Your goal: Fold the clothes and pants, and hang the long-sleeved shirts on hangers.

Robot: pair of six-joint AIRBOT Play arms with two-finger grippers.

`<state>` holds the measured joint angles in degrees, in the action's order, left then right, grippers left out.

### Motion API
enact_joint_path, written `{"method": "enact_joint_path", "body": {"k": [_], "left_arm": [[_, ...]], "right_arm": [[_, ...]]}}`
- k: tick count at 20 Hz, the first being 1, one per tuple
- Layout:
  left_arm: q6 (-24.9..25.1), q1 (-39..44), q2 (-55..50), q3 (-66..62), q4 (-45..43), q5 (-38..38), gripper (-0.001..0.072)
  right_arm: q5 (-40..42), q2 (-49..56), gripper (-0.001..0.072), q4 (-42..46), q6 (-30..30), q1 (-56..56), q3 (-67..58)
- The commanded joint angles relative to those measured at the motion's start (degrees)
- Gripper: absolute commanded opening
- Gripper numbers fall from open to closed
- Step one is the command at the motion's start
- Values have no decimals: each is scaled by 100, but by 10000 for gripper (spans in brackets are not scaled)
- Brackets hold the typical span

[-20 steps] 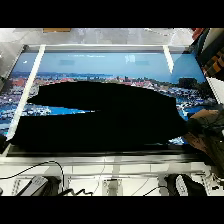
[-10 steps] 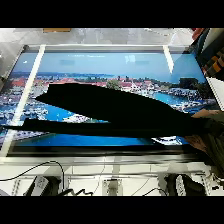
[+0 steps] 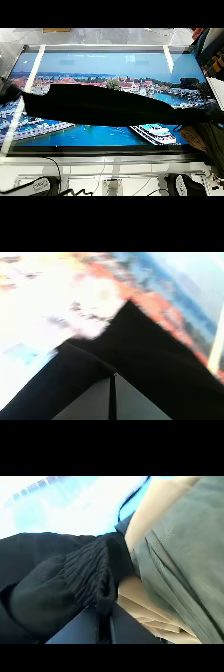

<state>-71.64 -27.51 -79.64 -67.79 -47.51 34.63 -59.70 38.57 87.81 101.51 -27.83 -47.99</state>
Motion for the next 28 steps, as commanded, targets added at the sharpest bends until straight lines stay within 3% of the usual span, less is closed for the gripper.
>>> {"method": "enact_joint_path", "body": {"k": [1,4,8,11,16,20,24,28], "left_arm": [[-426,852,-1370,-1333,-70,-168,5],[-431,1134,-2074,-2129,-70,-260,6],[-1019,1174,-2461,-2273,-46,-623,7],[-1001,1193,-2503,-2273,-46,-737,8],[-1023,1379,-2535,-2273,-44,-1327,8],[-1025,1692,-2551,-2273,-44,-2332,8],[-1025,1753,-2577,-2273,-44,-2730,8],[-1025,1773,-2632,-2273,-24,-2848,9]], "right_arm": [[227,1032,22,-59,160,-2,72],[763,1746,22,-262,354,-2,72],[2402,2321,22,-479,1637,-2,72],[3469,2588,22,-1091,2406,-2,72],[4369,3042,23,-1840,2406,46,61],[5171,3528,22,-2225,2406,413,61],[5794,3829,22,-2820,2406,573,61],[6218,3851,23,-2815,2404,621,-28]]}}
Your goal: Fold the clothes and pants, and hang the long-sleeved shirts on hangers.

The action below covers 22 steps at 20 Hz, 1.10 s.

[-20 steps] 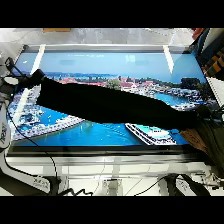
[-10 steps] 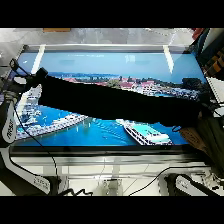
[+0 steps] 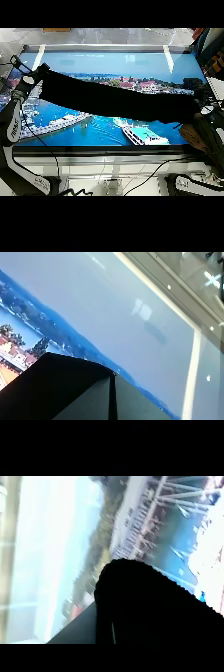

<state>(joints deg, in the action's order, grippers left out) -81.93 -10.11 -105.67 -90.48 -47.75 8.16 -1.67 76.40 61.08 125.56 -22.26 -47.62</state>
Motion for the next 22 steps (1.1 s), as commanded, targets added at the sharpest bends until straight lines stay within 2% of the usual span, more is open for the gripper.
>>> {"method": "enact_joint_path", "body": {"k": [1,5,6,7,8,9,11,13,16,17,18,19,20,22], "left_arm": [[7,44,-35,-4,-22,-225,9],[4,107,-179,-4,-17,-435,11],[4,129,-240,-4,-20,-461,44],[7,168,-308,-4,-22,-461,312],[-2,210,-345,-2,-13,-420,720],[31,223,-343,-2,-24,-398,720],[28,192,-240,-2,-26,-396,720],[31,13,-50,-2,-85,-46,720],[20,-538,291,-2,-623,1600,710],[-63,-752,339,-2,-623,2280,688],[-219,-968,345,11,-625,3021,618],[-210,-1126,345,94,-647,3604,601],[-212,-1248,367,284,-717,4009,601],[-306,-1322,428,828,-638,4048,601]], "right_arm": [[474,72,22,-94,-24,125,-140],[887,254,22,48,-74,229,-387],[872,385,60,125,-90,229,-470],[804,503,399,219,-87,232,-542],[597,584,720,254,-120,264,-614],[483,590,696,269,-258,262,-649],[400,498,695,328,-588,260,-656],[372,361,695,372,-1071,260,-656],[138,146,695,374,-1652,262,-656],[0,92,694,374,-1803,262,-656],[-127,52,695,374,-1934,262,-656],[-271,26,694,374,-2059,262,-656],[-382,15,694,372,-2140,262,-656],[-595,15,695,374,-2173,262,-656]]}}
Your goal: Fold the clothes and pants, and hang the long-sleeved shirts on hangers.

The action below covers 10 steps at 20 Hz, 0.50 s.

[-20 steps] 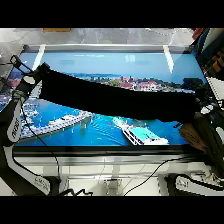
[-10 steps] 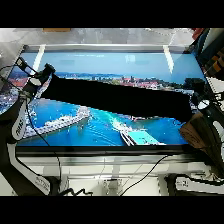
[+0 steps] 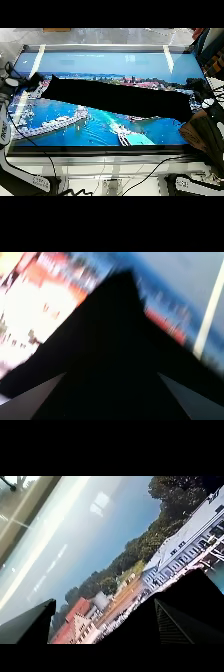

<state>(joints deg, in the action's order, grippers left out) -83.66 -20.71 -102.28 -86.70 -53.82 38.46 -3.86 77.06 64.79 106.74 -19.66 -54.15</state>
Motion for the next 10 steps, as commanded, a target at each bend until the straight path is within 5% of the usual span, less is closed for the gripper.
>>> {"method": "enact_joint_path", "body": {"k": [1,10], "left_arm": [[-273,-260,90,678,118,857,601],[-507,391,-455,1132,1165,-1196,602]], "right_arm": [[-450,-50,694,2,-293,2,-2],[-586,-52,695,-2,-295,7,-2]]}}
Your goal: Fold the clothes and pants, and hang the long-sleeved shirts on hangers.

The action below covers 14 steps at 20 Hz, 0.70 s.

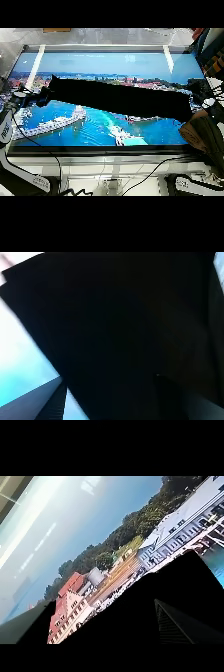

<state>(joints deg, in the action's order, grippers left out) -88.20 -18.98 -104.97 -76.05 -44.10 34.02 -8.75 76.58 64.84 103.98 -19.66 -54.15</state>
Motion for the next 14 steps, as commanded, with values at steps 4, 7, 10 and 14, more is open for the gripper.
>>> {"method": "enact_joint_path", "body": {"k": [4,7,10,14], "left_arm": [[-24,584,-302,46,216,-2111,498],[195,767,-385,-96,212,-2518,285],[977,863,-356,-356,214,-2538,11],[1582,833,214,-424,-125,-2382,9]], "right_arm": [[-494,-142,694,-7,-503,7,-2],[-1086,-369,694,-9,-1325,7,-79],[-1628,-581,694,-7,-1668,7,-282],[-2378,-791,659,-13,-1818,28,-704]]}}
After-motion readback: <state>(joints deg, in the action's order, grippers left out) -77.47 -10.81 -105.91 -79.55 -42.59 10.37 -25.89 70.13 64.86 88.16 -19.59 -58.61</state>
